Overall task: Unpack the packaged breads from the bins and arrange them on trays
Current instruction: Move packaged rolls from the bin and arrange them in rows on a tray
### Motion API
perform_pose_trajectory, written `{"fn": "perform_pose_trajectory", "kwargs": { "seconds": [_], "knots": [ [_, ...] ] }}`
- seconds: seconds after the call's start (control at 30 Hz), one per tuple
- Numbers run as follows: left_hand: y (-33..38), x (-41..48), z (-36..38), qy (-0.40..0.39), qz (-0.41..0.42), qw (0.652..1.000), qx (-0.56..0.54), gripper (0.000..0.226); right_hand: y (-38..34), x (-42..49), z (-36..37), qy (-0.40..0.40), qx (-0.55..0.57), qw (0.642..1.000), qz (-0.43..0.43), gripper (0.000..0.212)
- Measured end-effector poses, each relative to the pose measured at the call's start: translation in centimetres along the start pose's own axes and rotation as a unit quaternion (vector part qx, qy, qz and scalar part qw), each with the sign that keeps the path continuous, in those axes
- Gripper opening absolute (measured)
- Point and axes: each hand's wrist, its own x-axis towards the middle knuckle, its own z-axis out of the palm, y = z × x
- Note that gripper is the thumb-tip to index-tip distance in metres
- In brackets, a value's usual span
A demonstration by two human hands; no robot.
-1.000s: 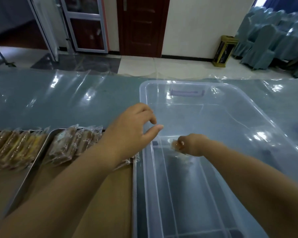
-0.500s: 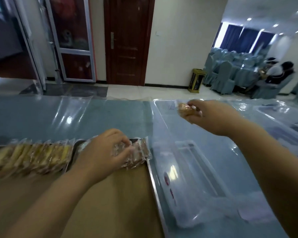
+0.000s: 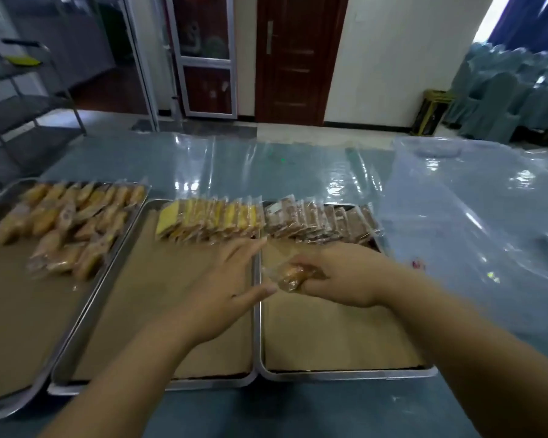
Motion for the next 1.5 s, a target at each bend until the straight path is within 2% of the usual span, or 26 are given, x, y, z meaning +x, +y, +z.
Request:
{"fn": "perform_pose_trajectory", "kwargs": {
  "seconds": [0.07, 0.13, 0.27, 0.4, 0.57, 0.67, 0.87, 1.03, 1.1, 1.2, 1.23, 1.33, 1.37, 1.43, 1.5],
  "knots": [
    [-1.4, -1.6, -0.4, -0.016, -0.012, 1.000, -0.013, 0.047, -1.6, 2.1, 1.4, -0.032, 0.048, 0.998, -0.018, 0.035],
    [-2.7, -2.8, -1.1, 0.003, -0.032, 0.999, -0.034, 0.032, -2.8, 4.1, 2.4, -0.050, 0.103, 0.993, -0.020, 0.040],
    [-5.2, -3.5, -2.9, 0.119, -0.090, 0.984, -0.096, 0.016, -3.4, 8.2, 4.1, -0.004, 0.247, 0.969, -0.003, 0.037],
    [-8.2, -2.2, -4.7, 0.205, -0.164, 0.952, -0.156, 0.013, -3.6, 12.4, 5.3, 0.008, 0.405, 0.914, 0.005, 0.039],
    [-11.6, -0.7, -6.1, 0.224, -0.225, 0.922, -0.221, 0.019, -4.4, 16.9, 6.3, 0.049, 0.502, 0.863, 0.032, 0.019],
    [-13.6, -0.4, -6.7, 0.233, -0.265, 0.895, -0.274, 0.025, -5.2, 19.1, 6.9, 0.080, 0.528, 0.843, 0.061, 0.019],
    [-17.7, -0.3, -8.7, 0.241, -0.266, 0.886, -0.294, 0.028, -7.9, 22.3, 9.0, 0.090, 0.564, 0.813, 0.115, 0.024],
    [-21.8, -1.7, -11.7, 0.276, -0.251, 0.882, -0.290, 0.030, -12.0, 24.0, 10.7, 0.044, 0.610, 0.780, 0.136, 0.021],
    [-23.3, -2.7, -13.0, 0.253, -0.259, 0.894, -0.264, 0.029, -14.1, 24.6, 11.1, 0.046, 0.588, 0.795, 0.142, 0.023],
    [-25.1, -4.3, -15.9, 0.205, -0.229, 0.924, -0.226, 0.026, -17.2, 25.5, 11.1, 0.047, 0.459, 0.874, 0.151, 0.020],
    [-25.6, -4.7, -16.9, 0.182, -0.209, 0.938, -0.211, 0.024, -18.3, 25.8, 10.9, 0.038, 0.437, 0.886, 0.147, 0.022],
    [-27.0, -5.9, -19.5, 0.100, -0.135, 0.978, -0.125, 0.022, -21.6, 26.9, 10.7, 0.012, 0.414, 0.902, 0.121, 0.058],
    [-27.4, -6.2, -20.0, 0.072, -0.112, 0.985, -0.106, 0.021, -22.8, 27.3, 10.7, 0.010, 0.426, 0.898, 0.109, 0.061],
    [-28.0, -6.8, -20.6, 0.032, -0.092, 0.990, -0.099, 0.017, -24.5, 28.0, 11.0, 0.016, 0.444, 0.891, 0.088, 0.055],
    [-28.8, -7.5, -20.9, 0.034, -0.107, 0.985, -0.128, 0.010, -25.6, 28.5, 11.6, 0.028, 0.402, 0.912, 0.080, 0.044]
  ]
}}
